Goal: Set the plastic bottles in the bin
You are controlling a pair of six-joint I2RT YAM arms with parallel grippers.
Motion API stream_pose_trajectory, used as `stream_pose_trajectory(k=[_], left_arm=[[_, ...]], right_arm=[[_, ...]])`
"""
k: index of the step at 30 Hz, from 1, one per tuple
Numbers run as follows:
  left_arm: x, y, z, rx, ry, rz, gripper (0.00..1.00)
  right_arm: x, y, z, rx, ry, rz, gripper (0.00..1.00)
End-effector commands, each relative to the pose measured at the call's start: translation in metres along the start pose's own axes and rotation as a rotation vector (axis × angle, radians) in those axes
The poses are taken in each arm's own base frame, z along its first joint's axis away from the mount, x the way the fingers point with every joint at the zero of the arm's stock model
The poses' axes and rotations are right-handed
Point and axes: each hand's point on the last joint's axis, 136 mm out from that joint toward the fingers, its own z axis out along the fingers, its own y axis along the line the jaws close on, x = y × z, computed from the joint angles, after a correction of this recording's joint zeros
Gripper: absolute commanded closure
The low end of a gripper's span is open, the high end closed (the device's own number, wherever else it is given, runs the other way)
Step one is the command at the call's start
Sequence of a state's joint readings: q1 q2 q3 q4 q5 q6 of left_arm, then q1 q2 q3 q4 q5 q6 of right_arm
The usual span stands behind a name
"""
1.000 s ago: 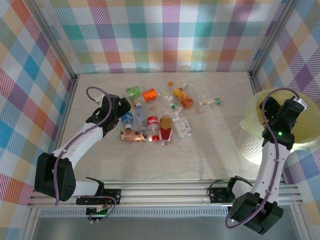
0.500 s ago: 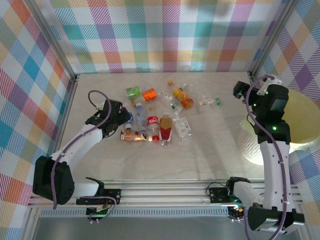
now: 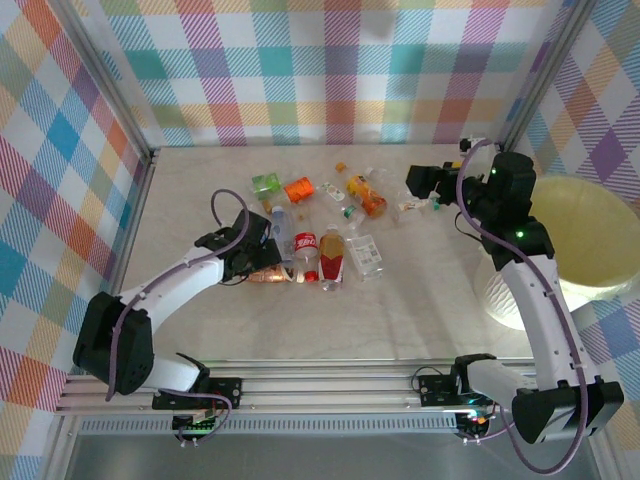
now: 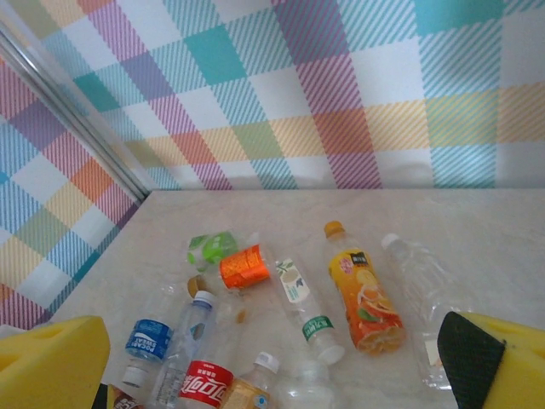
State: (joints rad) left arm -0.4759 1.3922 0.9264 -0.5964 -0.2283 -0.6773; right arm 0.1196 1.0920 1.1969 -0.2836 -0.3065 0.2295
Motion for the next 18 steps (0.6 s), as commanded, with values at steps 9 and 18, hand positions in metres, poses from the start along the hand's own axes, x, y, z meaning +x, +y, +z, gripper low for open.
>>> stream_pose_trajectory(k=[9, 18], left_arm=[[0.006, 0.000, 0.004, 0.062, -0.011, -0.571, 0.00], [0.015, 0.012, 0.040, -0.016, -0.039, -0.899, 0.00]], right_arm=[[0.018, 0.006, 0.014, -0.056, 0.029, -0.053, 0.00], [0.022, 0.003, 0.003, -0.022, 0.013, -0.095, 0.00]])
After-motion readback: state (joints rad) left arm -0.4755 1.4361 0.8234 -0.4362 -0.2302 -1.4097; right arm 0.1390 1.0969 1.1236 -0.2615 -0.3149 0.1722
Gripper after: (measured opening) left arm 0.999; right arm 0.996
